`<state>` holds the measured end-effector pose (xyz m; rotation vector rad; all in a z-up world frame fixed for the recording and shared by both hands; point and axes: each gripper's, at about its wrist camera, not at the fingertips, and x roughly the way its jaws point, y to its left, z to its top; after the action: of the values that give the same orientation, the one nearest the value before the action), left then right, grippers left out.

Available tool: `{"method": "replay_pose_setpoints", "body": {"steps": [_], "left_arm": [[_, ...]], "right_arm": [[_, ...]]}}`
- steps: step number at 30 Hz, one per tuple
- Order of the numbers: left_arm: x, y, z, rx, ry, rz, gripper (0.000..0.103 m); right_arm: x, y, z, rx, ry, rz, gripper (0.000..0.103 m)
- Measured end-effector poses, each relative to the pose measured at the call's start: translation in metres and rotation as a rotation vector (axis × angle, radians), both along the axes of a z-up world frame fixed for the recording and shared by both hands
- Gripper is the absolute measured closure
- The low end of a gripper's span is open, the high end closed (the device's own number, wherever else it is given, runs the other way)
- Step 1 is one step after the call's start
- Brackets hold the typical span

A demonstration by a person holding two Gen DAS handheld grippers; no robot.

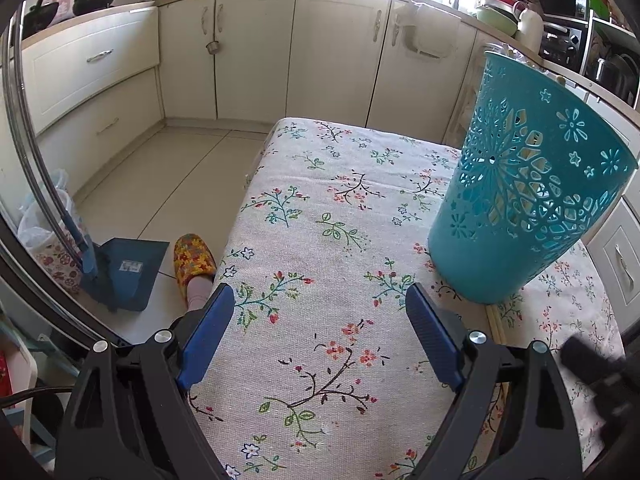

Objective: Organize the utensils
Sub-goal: 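Grasp another wooden chopstick from the bundle with the right tool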

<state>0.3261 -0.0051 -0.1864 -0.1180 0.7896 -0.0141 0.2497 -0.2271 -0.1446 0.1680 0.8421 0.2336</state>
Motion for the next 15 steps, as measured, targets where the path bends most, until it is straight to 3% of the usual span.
{"method": "replay_pose_setpoints", "body": {"steps": [7, 15], "left_arm": [[0.001, 0.0, -0.001, 0.002, 0.003, -0.002, 0.019], [0.001, 0.001, -0.001, -0.003, 0.003, -0.003, 0.019]], "right_arm": [[0.018, 0.01, -0.023, -0.028, 0.059, -0.007, 0.088], [0.024, 0.013, -0.022, -0.08, 0.074, -0.029, 0.088]]}}
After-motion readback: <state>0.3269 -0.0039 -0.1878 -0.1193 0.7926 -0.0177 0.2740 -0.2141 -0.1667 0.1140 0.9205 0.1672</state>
